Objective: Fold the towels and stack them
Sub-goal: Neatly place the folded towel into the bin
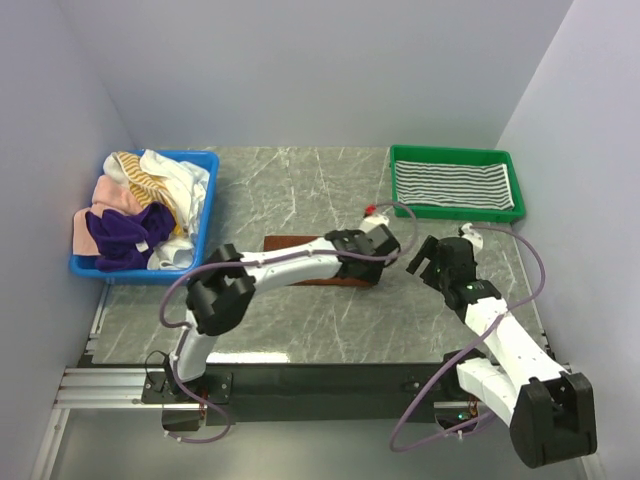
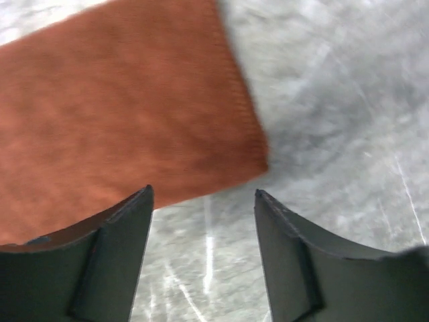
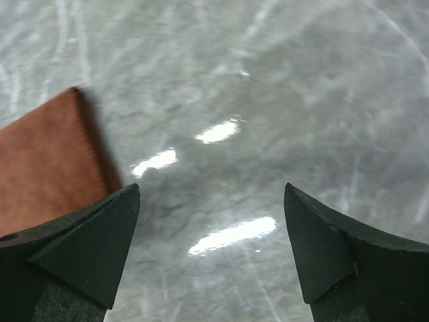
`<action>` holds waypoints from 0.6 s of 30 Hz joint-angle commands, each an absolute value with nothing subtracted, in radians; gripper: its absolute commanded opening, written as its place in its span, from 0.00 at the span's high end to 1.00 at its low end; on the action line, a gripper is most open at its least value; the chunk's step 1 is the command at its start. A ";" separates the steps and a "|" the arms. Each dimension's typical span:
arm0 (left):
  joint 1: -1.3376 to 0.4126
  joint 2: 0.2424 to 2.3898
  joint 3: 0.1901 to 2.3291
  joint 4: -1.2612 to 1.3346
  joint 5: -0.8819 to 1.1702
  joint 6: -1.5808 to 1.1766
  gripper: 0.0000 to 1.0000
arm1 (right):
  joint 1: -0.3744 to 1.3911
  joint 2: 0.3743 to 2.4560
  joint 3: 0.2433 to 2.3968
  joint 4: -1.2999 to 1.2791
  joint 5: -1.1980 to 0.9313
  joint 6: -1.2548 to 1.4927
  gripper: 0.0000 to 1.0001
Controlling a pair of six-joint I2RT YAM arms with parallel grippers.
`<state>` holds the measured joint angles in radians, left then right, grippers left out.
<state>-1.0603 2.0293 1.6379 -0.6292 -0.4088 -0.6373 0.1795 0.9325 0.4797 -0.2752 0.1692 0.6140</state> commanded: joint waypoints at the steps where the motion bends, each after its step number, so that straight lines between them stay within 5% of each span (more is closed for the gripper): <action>1: -1.092 2.080 1.756 -0.672 -0.426 -0.577 0.34 | 0.140 0.904 0.459 -0.273 0.206 0.652 0.06; 18: -1.124 2.307 1.888 -0.646 -0.426 -0.499 0.40 | 0.049 0.928 0.410 -0.204 0.058 0.660 0.07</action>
<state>-1.1126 2.2917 1.8481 -0.6537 -0.4171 -0.5190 0.0605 0.9268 0.4164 -0.2573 0.0814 0.6476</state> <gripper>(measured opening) 0.603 0.930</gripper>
